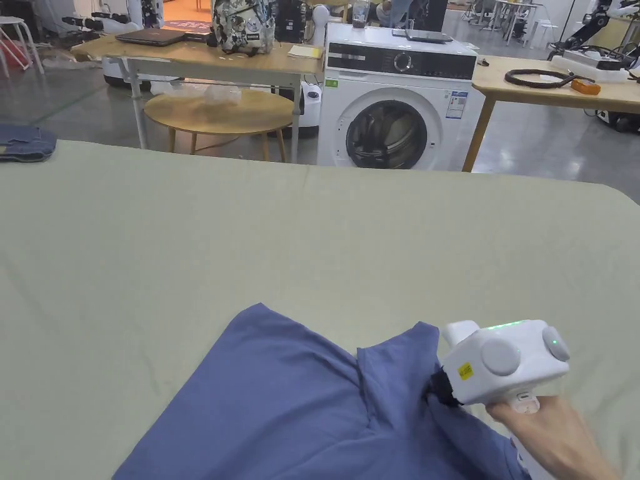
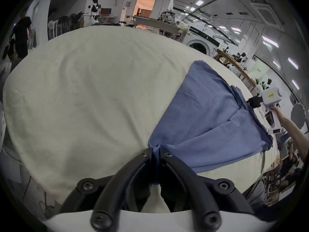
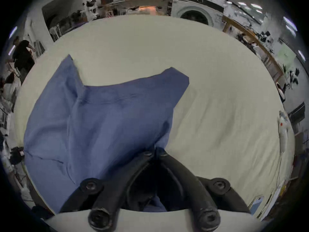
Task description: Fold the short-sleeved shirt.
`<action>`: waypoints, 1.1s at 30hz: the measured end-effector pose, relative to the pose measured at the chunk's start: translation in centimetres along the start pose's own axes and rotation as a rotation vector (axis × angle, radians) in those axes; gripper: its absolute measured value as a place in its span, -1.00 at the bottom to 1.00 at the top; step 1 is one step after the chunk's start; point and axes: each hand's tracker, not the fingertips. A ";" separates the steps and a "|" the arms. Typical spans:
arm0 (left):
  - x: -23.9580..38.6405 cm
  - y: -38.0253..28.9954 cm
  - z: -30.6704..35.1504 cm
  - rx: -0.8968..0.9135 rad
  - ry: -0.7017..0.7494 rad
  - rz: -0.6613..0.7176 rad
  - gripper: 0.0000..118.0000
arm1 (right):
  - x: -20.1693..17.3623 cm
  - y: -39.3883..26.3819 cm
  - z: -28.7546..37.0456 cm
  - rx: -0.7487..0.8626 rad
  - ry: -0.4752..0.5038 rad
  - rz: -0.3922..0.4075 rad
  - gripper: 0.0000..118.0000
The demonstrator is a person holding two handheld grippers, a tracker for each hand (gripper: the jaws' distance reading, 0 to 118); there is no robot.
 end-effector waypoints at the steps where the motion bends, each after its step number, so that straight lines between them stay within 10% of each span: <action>1: -0.2 0.0 0.3 0.013 -0.017 0.020 -0.95 | 0.3 -0.2 1.1 0.034 -0.001 -0.013 -1.00; 17: 7.3 15.0 10.6 0.506 -0.268 -0.116 -0.96 | 4.9 -5.8 28.3 0.730 -0.020 -0.167 -1.00; 33: 15.9 39.9 14.2 0.736 -0.256 -0.338 -1.00 | 8.0 8.3 42.2 1.025 -0.143 -0.154 -1.00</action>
